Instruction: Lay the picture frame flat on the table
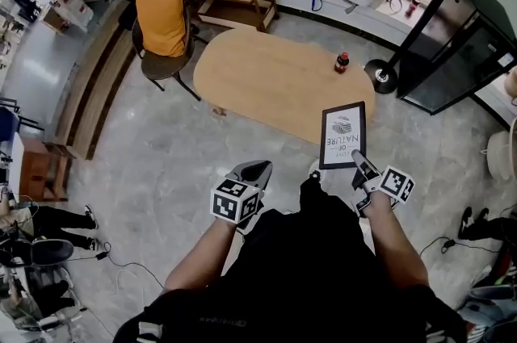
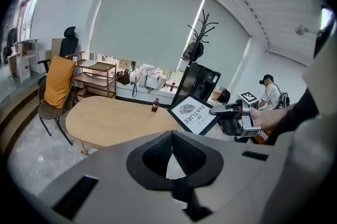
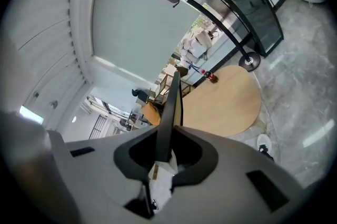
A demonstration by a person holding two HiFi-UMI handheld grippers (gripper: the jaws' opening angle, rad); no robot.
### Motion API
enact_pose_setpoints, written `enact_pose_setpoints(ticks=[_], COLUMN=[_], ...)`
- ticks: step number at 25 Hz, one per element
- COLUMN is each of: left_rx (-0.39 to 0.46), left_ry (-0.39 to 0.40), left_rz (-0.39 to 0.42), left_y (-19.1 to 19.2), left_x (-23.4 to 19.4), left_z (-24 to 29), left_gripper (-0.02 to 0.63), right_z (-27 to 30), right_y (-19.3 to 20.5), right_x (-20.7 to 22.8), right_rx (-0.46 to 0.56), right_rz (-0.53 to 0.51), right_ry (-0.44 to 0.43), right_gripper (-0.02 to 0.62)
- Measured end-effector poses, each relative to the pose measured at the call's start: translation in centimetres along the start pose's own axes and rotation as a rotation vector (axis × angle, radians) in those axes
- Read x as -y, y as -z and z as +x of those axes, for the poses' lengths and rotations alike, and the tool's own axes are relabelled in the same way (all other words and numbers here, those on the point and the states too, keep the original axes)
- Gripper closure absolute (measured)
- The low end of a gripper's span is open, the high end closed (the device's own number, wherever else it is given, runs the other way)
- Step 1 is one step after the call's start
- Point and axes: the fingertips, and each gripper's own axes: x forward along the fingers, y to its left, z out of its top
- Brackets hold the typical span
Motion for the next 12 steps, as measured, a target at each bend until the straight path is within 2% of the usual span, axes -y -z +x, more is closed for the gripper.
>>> enact_pose_setpoints(ticks=[7,12], left_rx=[-0.007,-0.032], left_ry=[0.002,-0.013], left_rz=[0.067,0.075], left_y=[-8.7,-12.3], left_x=[-1.5,-2.6], left_z=[7.6,12.5], left_gripper=[0.601,0.601], right_z=[5.1,8.5], right_y=[-6.2,-9.3], right_x=[4.4,8.5], right_rx=[-0.057,-0.122], right_rz=[0.037,0.051], right_ry=[0.042,0.086], right_gripper=[0.554,0.554])
